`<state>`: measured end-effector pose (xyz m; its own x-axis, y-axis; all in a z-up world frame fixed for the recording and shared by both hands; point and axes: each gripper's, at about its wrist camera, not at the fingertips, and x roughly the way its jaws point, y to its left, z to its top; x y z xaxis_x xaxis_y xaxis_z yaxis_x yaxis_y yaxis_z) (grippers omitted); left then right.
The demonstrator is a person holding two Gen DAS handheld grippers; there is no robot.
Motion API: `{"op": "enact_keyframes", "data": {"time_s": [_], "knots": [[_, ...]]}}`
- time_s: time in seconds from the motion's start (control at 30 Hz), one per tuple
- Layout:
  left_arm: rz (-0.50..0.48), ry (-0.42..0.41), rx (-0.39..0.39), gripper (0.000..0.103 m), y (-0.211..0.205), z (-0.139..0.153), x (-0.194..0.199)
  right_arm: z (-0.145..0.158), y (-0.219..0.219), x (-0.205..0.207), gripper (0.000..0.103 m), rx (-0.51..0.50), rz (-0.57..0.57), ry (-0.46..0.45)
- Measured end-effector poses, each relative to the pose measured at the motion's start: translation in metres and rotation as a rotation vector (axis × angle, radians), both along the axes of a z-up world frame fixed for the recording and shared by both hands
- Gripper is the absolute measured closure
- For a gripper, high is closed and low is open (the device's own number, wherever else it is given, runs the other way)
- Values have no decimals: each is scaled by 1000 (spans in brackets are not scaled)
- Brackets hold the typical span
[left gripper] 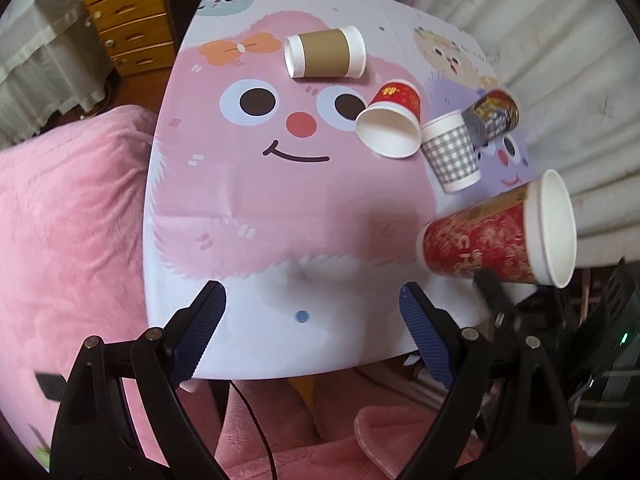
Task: Flip cup upright
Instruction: 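Carry the red cup with the right gripper and set it down upright, then open the right gripper and withdraw from the red cup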
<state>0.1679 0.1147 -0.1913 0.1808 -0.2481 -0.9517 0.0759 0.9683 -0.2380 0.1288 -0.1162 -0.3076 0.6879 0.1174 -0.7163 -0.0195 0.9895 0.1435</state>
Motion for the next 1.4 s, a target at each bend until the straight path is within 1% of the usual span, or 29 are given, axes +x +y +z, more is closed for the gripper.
{"op": "enact_keyframes", "data": {"time_s": [0.1, 0.17, 0.23, 0.27, 0.3, 0.37, 0.43, 0.57, 0.67, 0.73, 0.8, 0.87, 0.97, 1.03, 1.1, 1.17, 1.2, 1.3, 1.4], "knots": [[52, -8, -7, 16, -8, 3, -12, -3, -12, -4, 4, -2, 82, 70], [90, -27, -9, 16, -14, 8, -23, -6, -22, -9, 4, -9, 138, 126], [146, -83, 17, 16, -19, 17, -36, -8, -33, -16, 4, -25, 176, 168], [186, -140, 35, 16, -24, 26, -47, -9, -42, -21, 4, -31, 192, 192], [203, -172, 40, 16, -28, 31, -54, -8, -48, -29, 4, -33, 198, 209], [220, -233, 54, 16, -39, 44, -69, -3, -66, -40, 4, -24, 193, 243], [220, -267, 65, 16, -47, 53, -79, 5, -86, -46, 4, -7, 162, 282], [175, -293, 81, 16, -70, 73, -98, 29, -125, -54, 4, 97, 69, 375], [162, -309, 93, 16, -85, 94, -109, 58, -142, -62, 4, 154, 3, 390], [143, -311, 62, 16, -94, 111, -115, 77, -152, -67, 4, 216, -23, 391], [118, -316, 44, 16, -101, 130, -119, 96, -155, -71, 3, 248, -25, 379], [97, -322, 36, 16, -108, 148, -122, 116, -152, -74, 1, 230, -12, 346], [67, -346, 25, 16, -118, 173, -130, 149, -139, -84, 0, 176, 10, 286], [53, -367, 40, 16, -123, 186, -134, 166, -132, -90, 0, 150, 22, 253], [45, -416, 56, 16, -128, 197, -145, 180, -125, -97, 0, 118, 8, 216], [54, -466, 81, 16, -131, 201, -157, 186, -119, -106, 0, 81, -19, 180], [61, -478, 102, 16, -133, 201, -162, 192, -115, -113, 0, 74, -32, 177], [68, -482, 137, 16, -139, 197, -176, 197, -107, -127, 0, 54, -41, 163], [62, -486, 189, 15, -144, 193, -184, 206, -100, -145, 0, 1, -63, 92]]}}
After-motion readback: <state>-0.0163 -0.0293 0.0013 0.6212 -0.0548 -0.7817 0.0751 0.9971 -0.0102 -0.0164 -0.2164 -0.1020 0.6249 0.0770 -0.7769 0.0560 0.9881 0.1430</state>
